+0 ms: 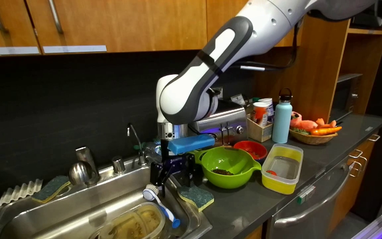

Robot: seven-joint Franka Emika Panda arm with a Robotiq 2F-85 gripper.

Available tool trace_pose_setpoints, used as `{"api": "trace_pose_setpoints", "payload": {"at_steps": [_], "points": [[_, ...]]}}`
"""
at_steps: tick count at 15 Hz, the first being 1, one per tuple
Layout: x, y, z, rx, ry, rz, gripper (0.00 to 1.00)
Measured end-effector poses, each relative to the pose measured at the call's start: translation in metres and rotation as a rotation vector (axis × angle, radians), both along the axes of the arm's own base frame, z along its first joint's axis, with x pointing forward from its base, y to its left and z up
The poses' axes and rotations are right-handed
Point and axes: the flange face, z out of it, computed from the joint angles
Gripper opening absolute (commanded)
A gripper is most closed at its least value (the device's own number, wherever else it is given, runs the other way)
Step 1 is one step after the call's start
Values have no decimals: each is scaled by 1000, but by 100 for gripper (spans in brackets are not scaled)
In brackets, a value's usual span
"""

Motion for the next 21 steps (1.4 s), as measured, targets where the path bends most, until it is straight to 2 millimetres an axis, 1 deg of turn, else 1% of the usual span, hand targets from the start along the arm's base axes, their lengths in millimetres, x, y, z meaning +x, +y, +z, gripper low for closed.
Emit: {"api": "trace_pose_setpoints", "payload": {"at_steps": [2, 4, 7, 15, 18, 21], "points": [[2, 5, -3, 42, 21, 25, 100], [3, 6, -11, 68, 50, 40, 100], [4, 7, -22, 81, 84, 51, 100], [2, 6, -45, 94, 143, 42, 100], [2, 5, -47, 88, 147, 30, 100], [6, 2, -43, 25, 118, -13, 100]]}}
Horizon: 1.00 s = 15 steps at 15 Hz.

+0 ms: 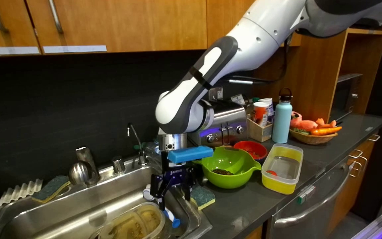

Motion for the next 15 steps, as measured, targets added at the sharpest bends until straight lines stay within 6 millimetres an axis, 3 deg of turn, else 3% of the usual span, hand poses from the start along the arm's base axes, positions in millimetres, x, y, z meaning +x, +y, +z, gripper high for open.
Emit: {"api": "trace_pose_setpoints", "payload": {"at_steps": [8, 15], "points": [[-6, 1, 40, -239, -94, -80, 100], [-7, -11, 32, -288, -68, -131, 100]]}}
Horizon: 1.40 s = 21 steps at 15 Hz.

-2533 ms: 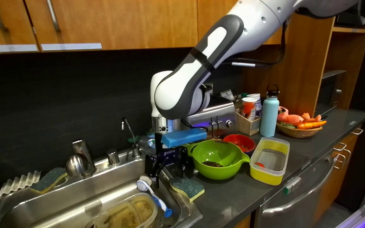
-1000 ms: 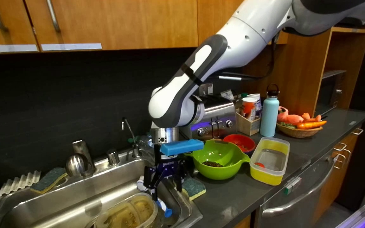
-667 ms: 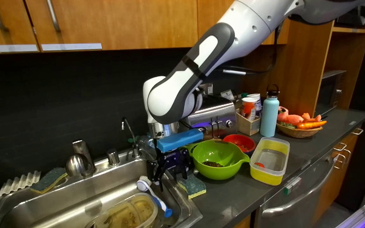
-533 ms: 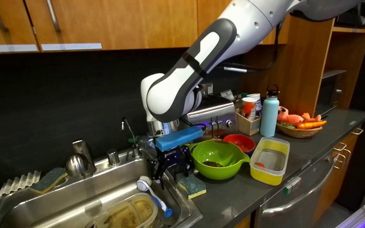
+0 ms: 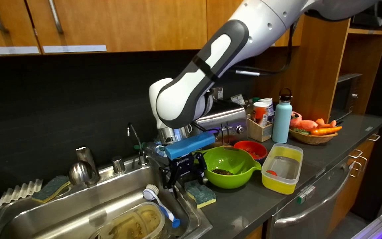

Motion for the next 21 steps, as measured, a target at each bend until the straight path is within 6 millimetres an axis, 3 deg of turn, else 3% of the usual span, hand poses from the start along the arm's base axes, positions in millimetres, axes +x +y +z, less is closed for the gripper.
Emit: {"api": "trace_pose_setpoints", "payload": {"at_steps": [10, 21], "points": [[-1, -11, -9, -23, 19, -55, 100], [-22, -19, -26, -70, 71, -159, 100]]}}
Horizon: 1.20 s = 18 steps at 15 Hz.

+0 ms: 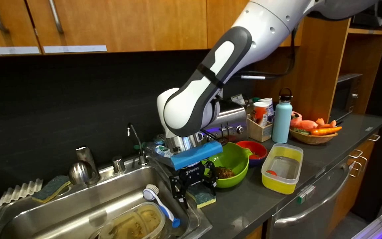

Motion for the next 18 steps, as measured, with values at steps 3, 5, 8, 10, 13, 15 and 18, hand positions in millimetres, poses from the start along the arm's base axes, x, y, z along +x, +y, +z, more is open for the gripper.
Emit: {"api": "trace_pose_setpoints", "payload": {"at_steps": [3, 5, 8, 10, 13, 15, 18], "points": [[-3, -3, -1, -13, 1, -14, 100], [-2, -4, 2, -27, -7, -13, 100], [0, -7, 10, -65, -27, -1, 100], [0, -8, 18, -90, -40, 4, 100], [-1, -8, 31, -124, -62, -1, 100], [-1, -9, 40, -143, -76, -14, 100], [-3, -15, 53, -168, -96, -52, 100]]}}
